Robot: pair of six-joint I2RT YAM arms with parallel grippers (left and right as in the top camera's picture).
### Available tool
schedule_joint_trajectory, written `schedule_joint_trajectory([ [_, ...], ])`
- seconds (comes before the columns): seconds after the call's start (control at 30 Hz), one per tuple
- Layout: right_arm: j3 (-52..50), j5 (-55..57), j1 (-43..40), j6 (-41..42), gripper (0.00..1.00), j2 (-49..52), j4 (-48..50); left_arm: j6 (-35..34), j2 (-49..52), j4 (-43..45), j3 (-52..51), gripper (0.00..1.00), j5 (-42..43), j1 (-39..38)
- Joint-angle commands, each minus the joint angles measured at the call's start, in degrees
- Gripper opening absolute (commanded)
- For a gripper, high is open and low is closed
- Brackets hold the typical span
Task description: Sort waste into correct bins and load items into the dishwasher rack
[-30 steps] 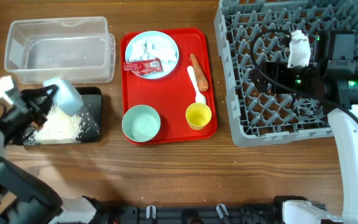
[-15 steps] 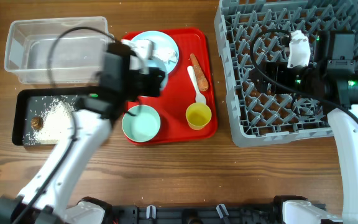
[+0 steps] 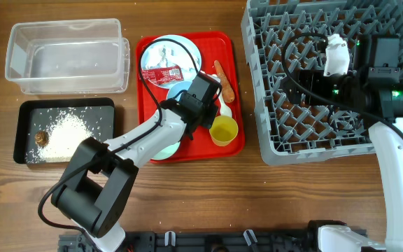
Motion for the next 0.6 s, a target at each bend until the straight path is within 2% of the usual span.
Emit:
schedule_joint_trajectory([
  [0.0,1.03,0.44,0.20,-0.59,0.93,0.44,0.59,0.52,-0.76,-0.22,0.70,0.75,-0.90,-0.31],
  [0.07,1.03,0.44,0.20,-0.61,0.94,0.44,0.61,-1.29,-2.86,-8.00,6.38,0.82,-0.85,-0.17],
  [0.17,1.03,0.42,0.20,-0.59,0.94,0.44,1.01,-1.60,-3.32,-24.55,23.89,0.84,-0.92,1.40],
  [0.2,1.03,0.44,0.20,-0.59,0.94,0.44,0.98,-1.64,-3.32,-26.58,27.41,0.86,-0.92,2.34],
  [0.3,1.03,0.44,0.20,-0.61,0.94,0.44,0.83,-7.26,-2.89,-26.91,35.30,0.90,-0.85,9.09],
  [0.37,1.03,0.42,0.20,-0.59,0.94,0.44,1.05,-7.19,1.03,-26.43,40.48,0.95,-0.55,15.72],
  [0.47,1.03,0.42,0.20,-0.57,0.94,0.44,0.94,-3.96,13.68,-26.23,48.65,0.99,3.65,21.75],
  [0.57,1.03,0.44,0.20,-0.59,0.94,0.44,0.90,-0.90,21.55,-23.58,48.76,0.99,3.63,22.12],
])
